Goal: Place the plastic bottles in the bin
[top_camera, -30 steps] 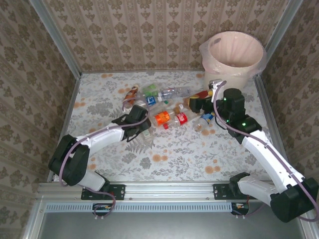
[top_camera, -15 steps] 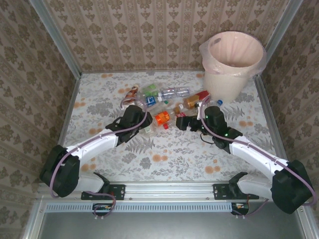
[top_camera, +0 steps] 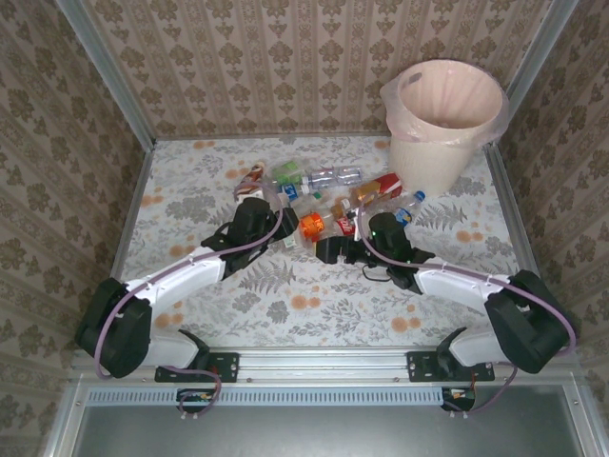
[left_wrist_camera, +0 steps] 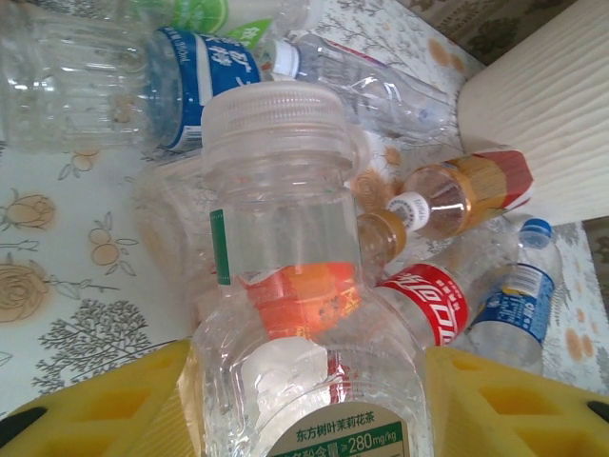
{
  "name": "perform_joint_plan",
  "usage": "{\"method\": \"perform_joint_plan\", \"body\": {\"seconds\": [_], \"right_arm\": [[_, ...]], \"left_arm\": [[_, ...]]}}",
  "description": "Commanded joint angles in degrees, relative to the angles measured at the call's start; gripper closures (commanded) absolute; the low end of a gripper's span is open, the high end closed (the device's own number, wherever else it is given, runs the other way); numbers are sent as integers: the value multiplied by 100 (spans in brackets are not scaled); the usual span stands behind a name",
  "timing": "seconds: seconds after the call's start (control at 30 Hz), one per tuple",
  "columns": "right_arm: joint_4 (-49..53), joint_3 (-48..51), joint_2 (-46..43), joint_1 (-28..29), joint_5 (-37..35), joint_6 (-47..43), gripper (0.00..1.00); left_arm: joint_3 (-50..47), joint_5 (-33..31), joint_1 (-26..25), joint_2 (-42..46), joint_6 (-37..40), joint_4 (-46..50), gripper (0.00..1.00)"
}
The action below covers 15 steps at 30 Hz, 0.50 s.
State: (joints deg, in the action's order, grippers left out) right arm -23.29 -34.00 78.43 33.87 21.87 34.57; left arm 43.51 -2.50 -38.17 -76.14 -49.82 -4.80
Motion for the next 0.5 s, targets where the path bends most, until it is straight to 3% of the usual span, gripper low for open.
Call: {"method": "perform_joint_plan", "body": {"seconds": [0.0, 0.47], "right_arm": [[-525, -83, 84, 32, 275, -66, 0], [-1289, -728, 1036, 50, 1109, 73, 0]], "left_arm": [[70, 291, -22, 55, 139, -377, 45], [209, 852, -76, -40, 206, -839, 45]]}}
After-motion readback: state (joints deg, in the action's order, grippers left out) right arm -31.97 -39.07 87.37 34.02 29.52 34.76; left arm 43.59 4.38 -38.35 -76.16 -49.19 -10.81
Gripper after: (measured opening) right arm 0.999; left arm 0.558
